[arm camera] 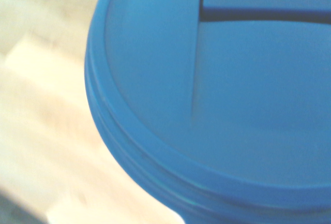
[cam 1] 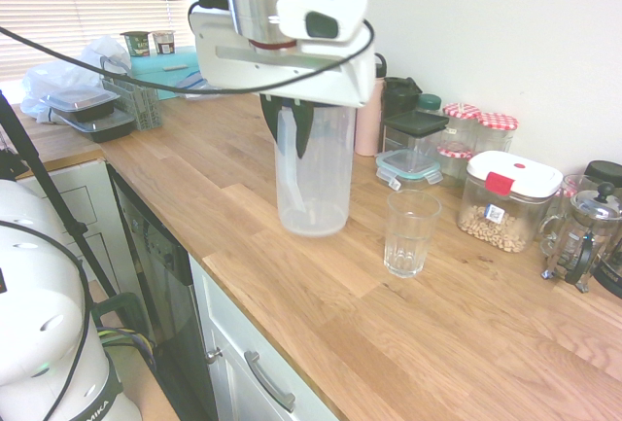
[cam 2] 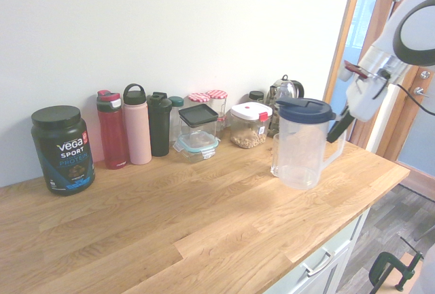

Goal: Pour me some water

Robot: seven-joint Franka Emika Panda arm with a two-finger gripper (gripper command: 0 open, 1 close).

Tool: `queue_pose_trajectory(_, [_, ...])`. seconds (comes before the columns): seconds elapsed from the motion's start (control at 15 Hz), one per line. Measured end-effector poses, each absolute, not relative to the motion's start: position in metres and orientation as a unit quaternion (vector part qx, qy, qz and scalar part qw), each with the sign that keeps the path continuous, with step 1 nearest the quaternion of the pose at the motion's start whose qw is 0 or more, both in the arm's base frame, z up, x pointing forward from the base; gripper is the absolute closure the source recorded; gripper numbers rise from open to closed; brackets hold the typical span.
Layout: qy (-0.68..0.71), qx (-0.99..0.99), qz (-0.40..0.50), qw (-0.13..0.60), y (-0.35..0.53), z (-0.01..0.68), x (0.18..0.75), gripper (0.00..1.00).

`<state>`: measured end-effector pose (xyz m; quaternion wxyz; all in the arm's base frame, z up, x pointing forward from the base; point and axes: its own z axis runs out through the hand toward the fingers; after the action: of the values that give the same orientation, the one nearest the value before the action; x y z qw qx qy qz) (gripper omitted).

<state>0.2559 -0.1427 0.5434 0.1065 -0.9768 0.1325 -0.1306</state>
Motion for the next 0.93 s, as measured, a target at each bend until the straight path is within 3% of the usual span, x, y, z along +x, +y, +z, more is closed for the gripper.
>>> queue_pose_trajectory(0.33, [0.101,-0.983,-0.109,0.106,-0.236,0.534,0.246,1.0])
queue_pose_trajectory(0.67, [0.073,-0.995,-0.071,0.023,-0.303,0.571,0.269,1.0])
queue_pose_trajectory(0.93, [0.03,-0.997,-0.006,-0.07,-0.311,0.573,0.32,1.0])
